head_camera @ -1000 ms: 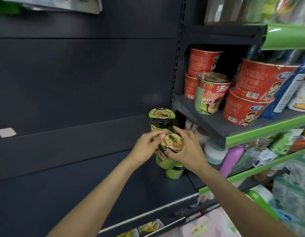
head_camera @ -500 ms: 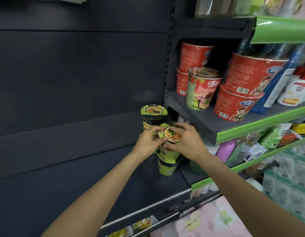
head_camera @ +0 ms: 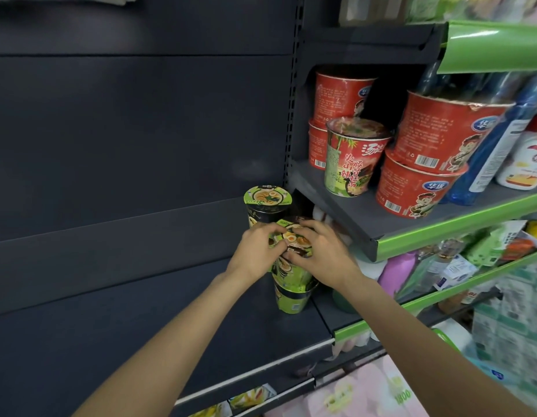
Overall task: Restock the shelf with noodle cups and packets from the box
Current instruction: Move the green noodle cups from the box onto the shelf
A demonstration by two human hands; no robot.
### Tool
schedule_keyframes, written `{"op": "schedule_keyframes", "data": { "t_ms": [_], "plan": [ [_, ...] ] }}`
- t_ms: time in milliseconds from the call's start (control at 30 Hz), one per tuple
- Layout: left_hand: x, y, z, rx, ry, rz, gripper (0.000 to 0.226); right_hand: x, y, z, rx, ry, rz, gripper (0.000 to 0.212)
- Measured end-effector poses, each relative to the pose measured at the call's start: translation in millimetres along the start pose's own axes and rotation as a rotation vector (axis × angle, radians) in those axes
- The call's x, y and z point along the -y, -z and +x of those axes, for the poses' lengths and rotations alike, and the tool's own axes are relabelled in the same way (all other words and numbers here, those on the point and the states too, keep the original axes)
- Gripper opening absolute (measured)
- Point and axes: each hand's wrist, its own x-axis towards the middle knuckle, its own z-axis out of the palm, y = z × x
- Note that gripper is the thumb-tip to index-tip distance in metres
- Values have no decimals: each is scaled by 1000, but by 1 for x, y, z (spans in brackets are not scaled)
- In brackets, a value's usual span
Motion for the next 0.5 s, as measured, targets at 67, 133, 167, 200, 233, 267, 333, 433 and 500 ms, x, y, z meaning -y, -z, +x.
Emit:
{"op": "schedule_keyframes", "data": {
  "t_ms": [67,133,167,200,233,267,333,433,500],
  "plan": [
    [-4,3,-2,-26,6,73,25,1,0,-1,-20,18,42,54],
    [-10,9,-5,-79,14,160,25,4,-1,-2,-57,37,79,46],
    [-11,13,-7,-111,15,198,26,6,-1,-2,-76,49,84,42],
    [-12,17,-10,-138,13,228,27,10,-2,-2,-92,60,85,38],
    [-12,21,-13,-163,7,258,28,15,-3,-2,-109,71,88,34],
    [-10,26,-17,-185,1,294,28,21,-4,-2,-125,80,96,31],
    [-4,35,-26,-237,-2,379,28,35,-8,-2,-145,113,122,27],
    [10,52,-45,-315,11,490,30,62,-14,-2,-123,180,147,24],
    [22,67,-63,-373,18,542,29,85,-19,-4,-98,215,160,23]
  ]
}}
